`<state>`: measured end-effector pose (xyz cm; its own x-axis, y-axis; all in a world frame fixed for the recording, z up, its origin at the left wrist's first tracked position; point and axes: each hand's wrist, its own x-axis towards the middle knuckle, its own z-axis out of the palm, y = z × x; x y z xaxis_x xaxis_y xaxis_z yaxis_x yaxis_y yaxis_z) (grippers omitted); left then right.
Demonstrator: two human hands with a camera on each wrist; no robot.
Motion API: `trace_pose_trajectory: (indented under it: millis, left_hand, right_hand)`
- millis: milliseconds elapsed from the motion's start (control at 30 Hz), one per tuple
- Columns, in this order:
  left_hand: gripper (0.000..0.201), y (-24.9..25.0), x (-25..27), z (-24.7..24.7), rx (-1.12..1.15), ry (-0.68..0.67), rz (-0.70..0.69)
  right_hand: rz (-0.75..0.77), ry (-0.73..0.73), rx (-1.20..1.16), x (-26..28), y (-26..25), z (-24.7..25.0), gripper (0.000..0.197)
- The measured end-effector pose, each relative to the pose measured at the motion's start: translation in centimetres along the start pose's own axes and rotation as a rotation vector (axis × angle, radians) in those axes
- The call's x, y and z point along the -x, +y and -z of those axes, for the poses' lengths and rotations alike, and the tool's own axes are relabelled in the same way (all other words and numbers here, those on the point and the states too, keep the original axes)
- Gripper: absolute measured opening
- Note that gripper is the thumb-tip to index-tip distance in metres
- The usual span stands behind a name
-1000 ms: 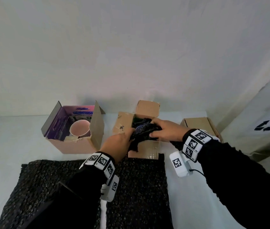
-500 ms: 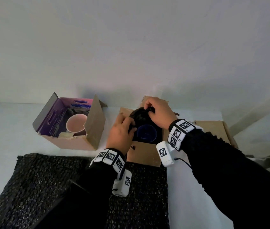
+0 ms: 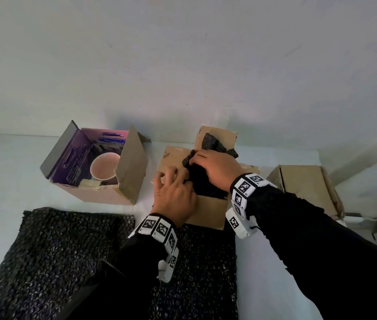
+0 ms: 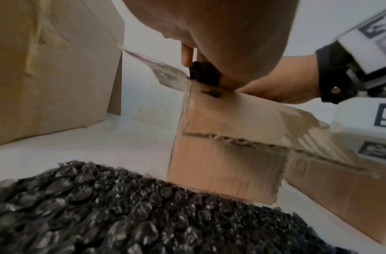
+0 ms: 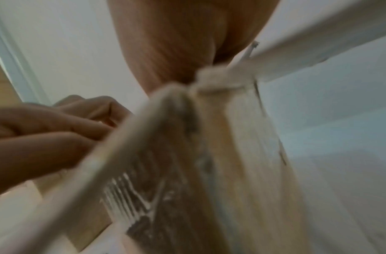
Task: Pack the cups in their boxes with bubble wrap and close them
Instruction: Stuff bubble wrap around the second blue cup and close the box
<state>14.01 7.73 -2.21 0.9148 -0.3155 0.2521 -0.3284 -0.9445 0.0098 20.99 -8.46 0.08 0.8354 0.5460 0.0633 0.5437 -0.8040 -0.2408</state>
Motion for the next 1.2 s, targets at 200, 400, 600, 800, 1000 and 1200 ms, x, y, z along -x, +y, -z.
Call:
trace_pose_trajectory:
  millis: [200,400,600,800,1000,1200]
  left_hand:
    - [0.007,-0.9,-0.3,0.5,-0.044,0.04,-0.025]
    - [0.051,-0.8,1.2,0.5,-0.042,-0.105,-0.038]
    - [0.04,-1.8,1.0,0.6,-0.054,-0.008,-0.139]
    - [0.005,-2.7,0.8,0.0,0.123,0.217,-0.117]
    - [0.03,-2.3,1.8,0.9,0.011,0.166,-0.196]
    - [0.047,-1.4,2.8,1.1,-0.042,0.018,-0.135]
  right_hand:
    - [-0.047,-0.236,0.241,0.3,0.4,-0.5,0.044]
    - [-0.09,-0.247,0.285,-0.1,-0.4,-0.8,0.036]
    - [-0.098,0.17,-0.065,1.5,-0.8,-0.7,0.018]
    - [-0.105,0.052,-0.128,1.3,-2.1,-0.7,0.022]
    - [-0.271,-0.054,-0.171,1.1,-1.8,-0.5,0.039]
    - [-0.339,0.111,-0.376,0.4,-1.8,0.0,0.014]
